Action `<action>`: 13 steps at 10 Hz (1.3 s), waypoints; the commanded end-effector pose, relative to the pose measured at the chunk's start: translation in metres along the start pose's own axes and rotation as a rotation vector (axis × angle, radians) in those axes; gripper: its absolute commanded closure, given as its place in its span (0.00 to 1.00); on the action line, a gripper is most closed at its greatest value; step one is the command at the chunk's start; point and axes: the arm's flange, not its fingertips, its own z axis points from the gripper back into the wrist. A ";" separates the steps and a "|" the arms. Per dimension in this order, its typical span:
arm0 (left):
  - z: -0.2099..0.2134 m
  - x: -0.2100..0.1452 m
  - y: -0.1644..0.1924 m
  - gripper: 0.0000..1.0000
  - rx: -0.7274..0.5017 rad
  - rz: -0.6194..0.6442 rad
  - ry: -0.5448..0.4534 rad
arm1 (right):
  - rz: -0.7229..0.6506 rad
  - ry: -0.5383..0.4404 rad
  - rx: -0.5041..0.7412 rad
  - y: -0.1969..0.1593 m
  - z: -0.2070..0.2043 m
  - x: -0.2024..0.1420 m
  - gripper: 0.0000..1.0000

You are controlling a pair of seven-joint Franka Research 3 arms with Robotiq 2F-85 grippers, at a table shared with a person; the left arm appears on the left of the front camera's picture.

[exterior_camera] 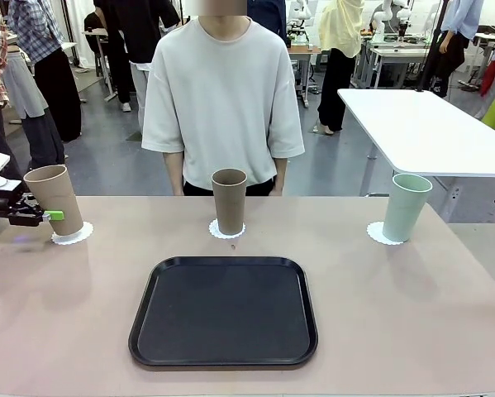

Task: Place coasters on the table and set cups on them.
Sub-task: Take one Reusable plastic cup from the Flat Tray and place it on a coaster set by the human.

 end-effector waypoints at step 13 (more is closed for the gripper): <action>-0.005 -0.017 0.003 0.16 -0.070 -0.025 0.003 | 0.010 0.004 0.005 0.001 0.001 0.001 0.00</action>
